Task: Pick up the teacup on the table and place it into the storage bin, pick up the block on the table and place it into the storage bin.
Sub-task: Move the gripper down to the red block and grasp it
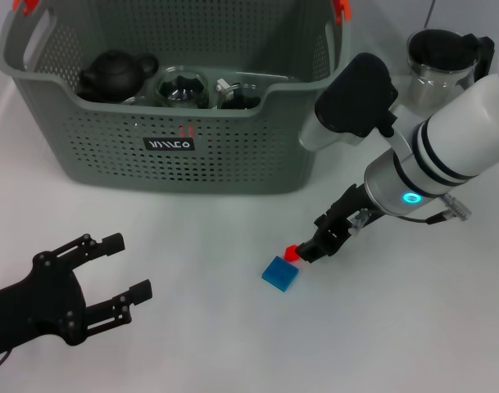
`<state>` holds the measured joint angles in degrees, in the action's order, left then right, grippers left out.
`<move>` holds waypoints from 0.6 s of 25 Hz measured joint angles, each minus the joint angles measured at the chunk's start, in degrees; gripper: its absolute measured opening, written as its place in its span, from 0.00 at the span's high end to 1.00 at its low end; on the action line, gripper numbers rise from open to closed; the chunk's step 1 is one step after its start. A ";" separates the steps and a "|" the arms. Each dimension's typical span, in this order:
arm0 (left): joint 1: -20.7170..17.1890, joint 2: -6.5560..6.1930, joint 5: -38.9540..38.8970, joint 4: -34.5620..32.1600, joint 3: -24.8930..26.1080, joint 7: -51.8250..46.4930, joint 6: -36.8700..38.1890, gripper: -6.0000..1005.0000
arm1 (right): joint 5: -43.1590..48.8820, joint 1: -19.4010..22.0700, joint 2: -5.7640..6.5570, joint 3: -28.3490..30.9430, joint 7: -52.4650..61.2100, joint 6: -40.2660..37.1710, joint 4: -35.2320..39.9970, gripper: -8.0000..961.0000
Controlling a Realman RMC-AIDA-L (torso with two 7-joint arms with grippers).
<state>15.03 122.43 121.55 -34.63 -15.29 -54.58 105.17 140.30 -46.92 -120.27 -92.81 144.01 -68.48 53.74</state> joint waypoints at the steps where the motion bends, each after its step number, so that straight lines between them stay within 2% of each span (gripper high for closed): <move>1: 0.00 0.00 0.00 0.00 0.00 0.00 0.00 0.20 | 0.19 0.14 -0.02 -0.02 -0.89 0.08 0.22 0.36; 15: 0.18 0.00 0.00 0.00 0.00 0.00 -0.06 0.20 | -0.19 0.17 -0.41 -2.34 -4.41 2.39 -0.82 0.37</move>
<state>15.21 122.43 121.55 -34.63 -15.29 -54.58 105.11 140.10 -46.75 -120.68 -95.15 139.59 -66.09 52.93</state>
